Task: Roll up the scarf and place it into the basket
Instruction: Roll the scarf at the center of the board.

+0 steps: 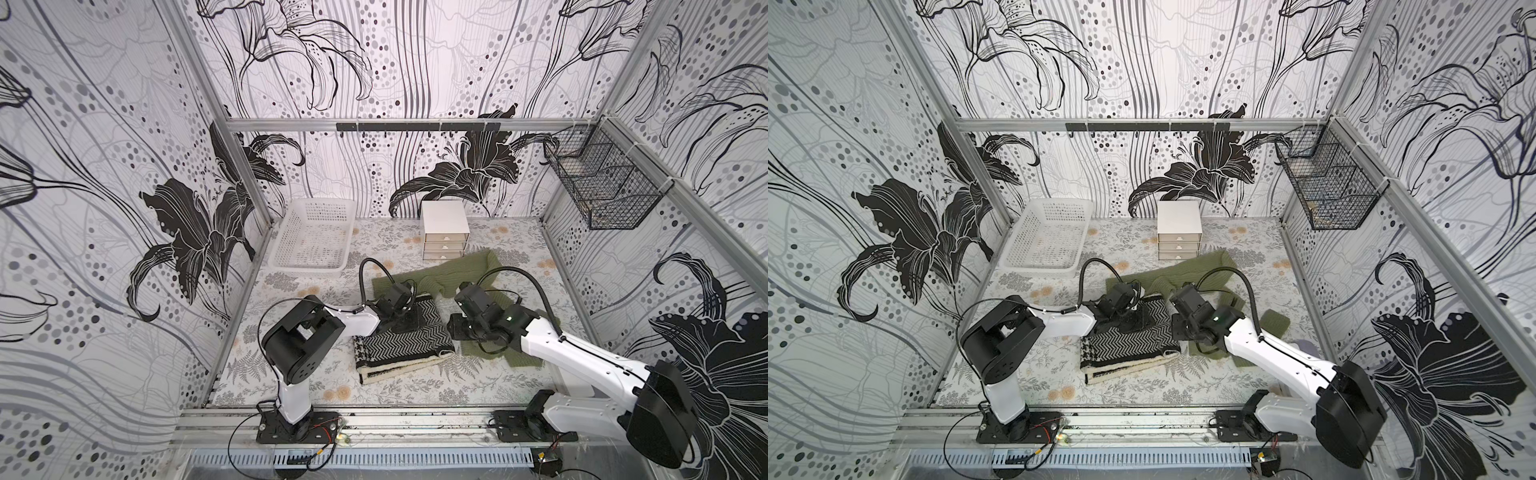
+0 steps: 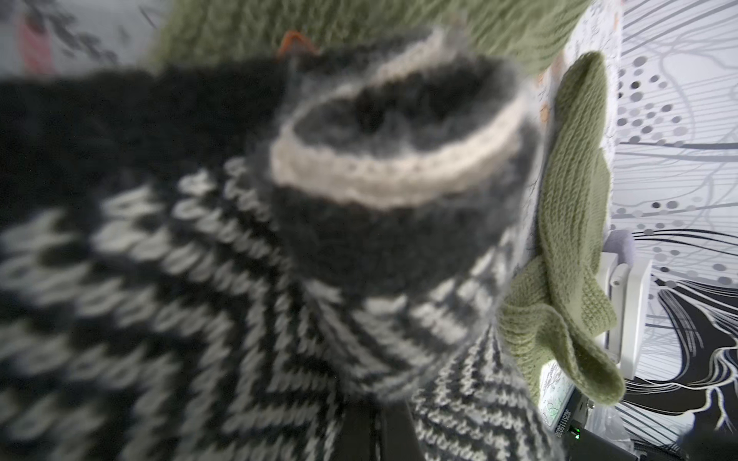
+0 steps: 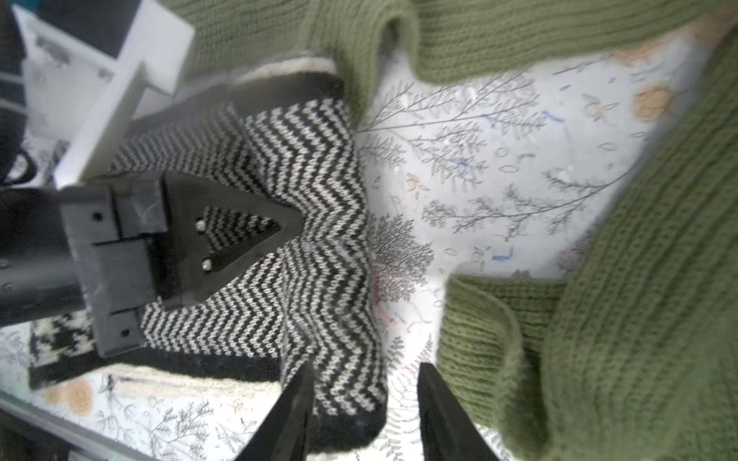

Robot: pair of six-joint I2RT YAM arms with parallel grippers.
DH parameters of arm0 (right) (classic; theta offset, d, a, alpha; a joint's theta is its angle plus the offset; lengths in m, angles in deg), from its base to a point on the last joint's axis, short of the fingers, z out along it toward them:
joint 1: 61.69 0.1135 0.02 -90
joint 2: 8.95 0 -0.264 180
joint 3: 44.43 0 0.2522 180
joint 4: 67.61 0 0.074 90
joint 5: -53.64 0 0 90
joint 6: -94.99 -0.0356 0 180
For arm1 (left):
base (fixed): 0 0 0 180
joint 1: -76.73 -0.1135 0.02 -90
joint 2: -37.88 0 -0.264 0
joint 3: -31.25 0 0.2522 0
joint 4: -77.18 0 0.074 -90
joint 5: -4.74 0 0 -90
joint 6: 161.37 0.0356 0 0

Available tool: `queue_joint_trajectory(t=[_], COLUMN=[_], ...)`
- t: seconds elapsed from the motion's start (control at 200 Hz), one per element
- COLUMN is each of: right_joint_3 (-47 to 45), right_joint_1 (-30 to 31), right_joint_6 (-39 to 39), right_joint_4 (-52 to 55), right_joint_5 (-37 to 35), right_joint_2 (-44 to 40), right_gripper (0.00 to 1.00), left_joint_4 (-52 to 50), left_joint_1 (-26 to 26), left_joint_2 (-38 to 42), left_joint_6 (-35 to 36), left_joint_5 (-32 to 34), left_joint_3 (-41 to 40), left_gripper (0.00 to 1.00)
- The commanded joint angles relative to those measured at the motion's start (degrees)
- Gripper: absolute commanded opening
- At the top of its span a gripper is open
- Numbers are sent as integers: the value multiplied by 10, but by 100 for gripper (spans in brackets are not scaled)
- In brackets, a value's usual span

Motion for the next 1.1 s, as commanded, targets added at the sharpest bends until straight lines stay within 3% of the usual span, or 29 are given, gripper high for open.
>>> queue_joint_trajectory(t=[0.0, 0.235, 0.465, 0.626, 1.096], right_joint_3=[13, 18, -22, -36, -71], right_joint_1=[-14, -44, -107, -122, -123], right_joint_6=[23, 67, 88, 80, -16], right_joint_4=[32, -69, -193, -259, -435], right_joint_5=[-35, 61, 274, 371, 416], right_joint_2=[44, 144, 180, 208, 276], right_gripper=[46, 47, 47, 46, 45], left_joint_4=[38, 81, 105, 119, 170], left_joint_1=[-10, -9, -11, -12, -14], left_joint_2=[-10, -20, -14, -12, 41], left_joint_6=[14, 11, 15, 9, -22], left_joint_5=[-5, -16, -12, -7, 21], left_joint_3=[-24, -44, -71, -82, -148], left_gripper=[0, 0, 0, 0, 0])
